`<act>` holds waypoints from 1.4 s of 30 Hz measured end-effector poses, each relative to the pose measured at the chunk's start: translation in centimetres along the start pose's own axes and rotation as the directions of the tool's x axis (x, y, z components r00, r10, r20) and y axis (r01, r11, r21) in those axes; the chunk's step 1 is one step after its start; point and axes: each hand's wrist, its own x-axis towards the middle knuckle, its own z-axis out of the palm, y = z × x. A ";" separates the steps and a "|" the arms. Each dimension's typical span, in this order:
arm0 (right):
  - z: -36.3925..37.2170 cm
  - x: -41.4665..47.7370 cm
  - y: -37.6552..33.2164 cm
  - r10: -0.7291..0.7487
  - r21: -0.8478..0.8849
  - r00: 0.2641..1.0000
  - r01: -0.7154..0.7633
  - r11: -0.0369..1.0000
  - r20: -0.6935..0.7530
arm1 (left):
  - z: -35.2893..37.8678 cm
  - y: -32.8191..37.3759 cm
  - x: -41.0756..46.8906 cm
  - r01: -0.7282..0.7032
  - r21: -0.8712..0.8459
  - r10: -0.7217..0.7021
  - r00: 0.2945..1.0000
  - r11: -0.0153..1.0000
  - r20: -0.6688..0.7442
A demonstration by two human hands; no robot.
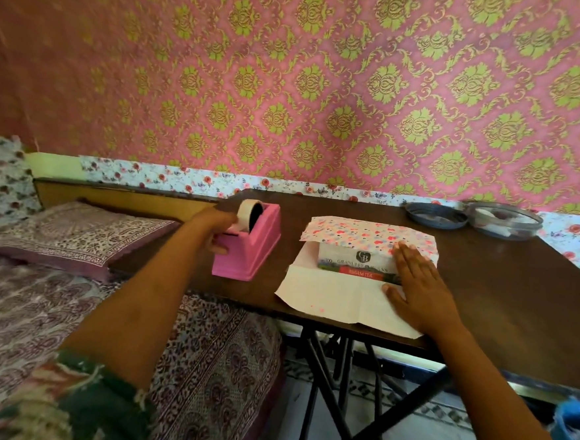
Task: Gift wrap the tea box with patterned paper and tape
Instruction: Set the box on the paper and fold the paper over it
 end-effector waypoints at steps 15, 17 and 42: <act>0.5 0.1 0.1 -0.004 0.007 0.999 0.004 1.000 -0.047 | -0.8 0.2 -0.5 0.055 -0.411 -0.054 0.998 0.910 0.012; 0.6 0.1 0.2 -0.005 0.003 0.999 0.006 1.000 -0.050 | -0.5 -0.7 -0.6 0.007 -0.474 -0.030 0.999 0.880 -0.042; 0.4 0.1 0.1 0.006 0.005 1.000 -0.006 1.000 -0.028 | 1.0 -7.6 -0.7 -0.197 -0.341 0.123 0.966 0.919 -0.227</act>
